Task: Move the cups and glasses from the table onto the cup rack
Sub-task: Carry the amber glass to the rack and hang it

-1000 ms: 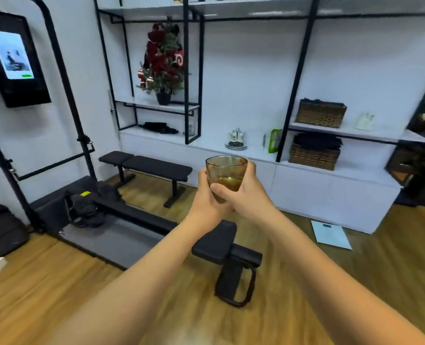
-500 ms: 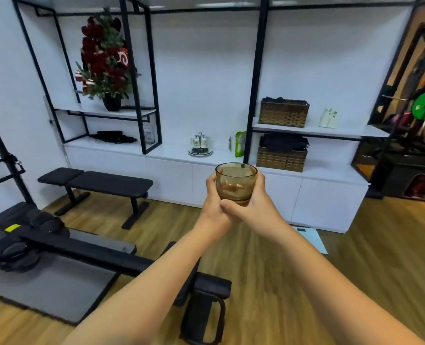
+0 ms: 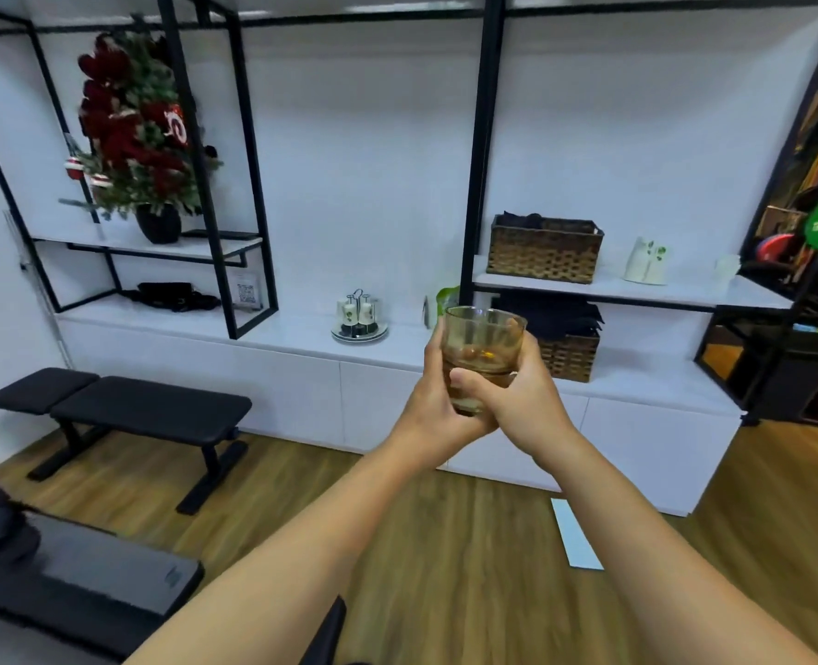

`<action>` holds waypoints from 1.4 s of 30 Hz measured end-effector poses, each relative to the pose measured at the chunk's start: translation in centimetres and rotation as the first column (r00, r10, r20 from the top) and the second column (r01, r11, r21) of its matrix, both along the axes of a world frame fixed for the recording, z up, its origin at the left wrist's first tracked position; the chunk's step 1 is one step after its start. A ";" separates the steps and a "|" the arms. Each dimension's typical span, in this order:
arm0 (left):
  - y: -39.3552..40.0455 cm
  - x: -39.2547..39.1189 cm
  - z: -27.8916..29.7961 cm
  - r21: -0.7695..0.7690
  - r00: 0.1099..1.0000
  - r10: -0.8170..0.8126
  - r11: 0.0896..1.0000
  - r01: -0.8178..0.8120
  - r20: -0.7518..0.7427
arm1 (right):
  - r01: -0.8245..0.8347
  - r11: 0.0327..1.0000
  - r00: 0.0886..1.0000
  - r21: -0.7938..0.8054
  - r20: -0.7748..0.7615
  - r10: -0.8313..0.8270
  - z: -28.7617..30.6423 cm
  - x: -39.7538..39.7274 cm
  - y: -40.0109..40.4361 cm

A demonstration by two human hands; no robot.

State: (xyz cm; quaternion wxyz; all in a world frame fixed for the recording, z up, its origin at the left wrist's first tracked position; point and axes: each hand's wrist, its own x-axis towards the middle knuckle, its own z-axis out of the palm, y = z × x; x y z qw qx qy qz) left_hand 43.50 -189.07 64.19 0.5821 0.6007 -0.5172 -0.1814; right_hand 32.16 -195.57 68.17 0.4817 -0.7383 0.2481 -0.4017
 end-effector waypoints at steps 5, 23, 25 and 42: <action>-9.2 3.4 -1.1 -0.050 0.999 0.016 0.999 -0.014 0.043 | 0.018 0.999 0.999 0.048 0.035 -0.020 -1.1 3.8 -10.0; -38.6 22.2 -1.0 -0.036 0.922 0.380 0.923 -0.384 -0.072 | -0.267 0.943 0.957 0.200 -0.059 0.283 -0.7 24.7 -42.2; -39.5 25.1 -0.9 -0.024 0.910 0.412 0.910 -0.413 -0.039 | -0.272 0.938 0.951 0.215 -0.091 0.297 -0.9 27.2 -43.7; -51.8 60.3 2.3 -0.111 0.803 0.574 0.798 -0.593 -0.164 | -0.253 0.967 0.956 -0.040 -0.164 0.244 -1.6 63.0 -59.5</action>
